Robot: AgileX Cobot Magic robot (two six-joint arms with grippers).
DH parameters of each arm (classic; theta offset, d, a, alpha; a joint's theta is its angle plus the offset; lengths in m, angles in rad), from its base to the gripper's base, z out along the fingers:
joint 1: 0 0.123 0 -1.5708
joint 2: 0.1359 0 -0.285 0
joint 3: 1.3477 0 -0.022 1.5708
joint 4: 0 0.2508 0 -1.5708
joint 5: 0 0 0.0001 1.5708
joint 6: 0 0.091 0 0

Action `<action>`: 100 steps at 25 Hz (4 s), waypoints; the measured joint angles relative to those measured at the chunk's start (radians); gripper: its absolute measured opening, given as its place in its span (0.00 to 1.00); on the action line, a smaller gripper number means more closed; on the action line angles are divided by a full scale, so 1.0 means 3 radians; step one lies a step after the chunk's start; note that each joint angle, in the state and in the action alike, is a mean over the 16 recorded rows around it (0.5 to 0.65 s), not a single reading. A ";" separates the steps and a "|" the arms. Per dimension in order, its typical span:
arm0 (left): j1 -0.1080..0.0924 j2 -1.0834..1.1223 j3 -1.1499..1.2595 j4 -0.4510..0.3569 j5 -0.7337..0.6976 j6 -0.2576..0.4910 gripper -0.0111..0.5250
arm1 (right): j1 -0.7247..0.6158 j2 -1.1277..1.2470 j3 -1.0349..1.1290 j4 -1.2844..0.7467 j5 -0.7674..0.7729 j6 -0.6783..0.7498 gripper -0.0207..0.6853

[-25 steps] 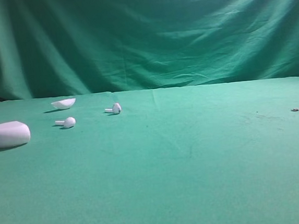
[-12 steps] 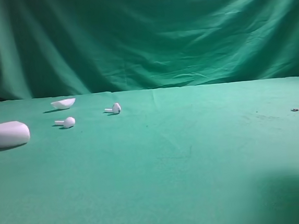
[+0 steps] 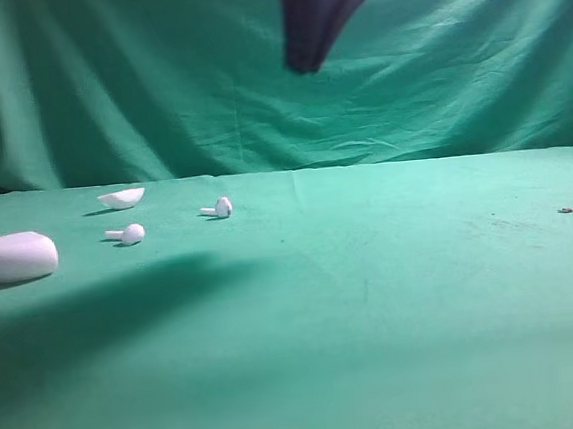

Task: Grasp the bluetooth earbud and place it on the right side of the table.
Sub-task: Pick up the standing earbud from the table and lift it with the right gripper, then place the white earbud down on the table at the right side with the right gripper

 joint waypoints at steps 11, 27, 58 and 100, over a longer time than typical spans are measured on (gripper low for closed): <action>0.0000 0.0000 0.0000 0.0000 0.0000 0.0000 0.02 | 0.0032 0.0614 -0.0495 0.0002 -0.0030 0.0133 0.65; 0.0000 0.0000 0.0000 0.0000 0.0000 0.0000 0.02 | 0.0032 0.0750 -0.0609 0.0039 0.0018 0.0258 0.32; 0.0000 0.0000 0.0000 0.0000 0.0000 0.0000 0.02 | -0.1184 -0.1397 0.1430 -0.0392 0.0287 0.1006 0.14; 0.0000 0.0000 0.0000 0.0000 0.0000 0.0000 0.02 | -0.1540 -0.2079 0.2191 -0.0086 0.0018 0.0824 0.44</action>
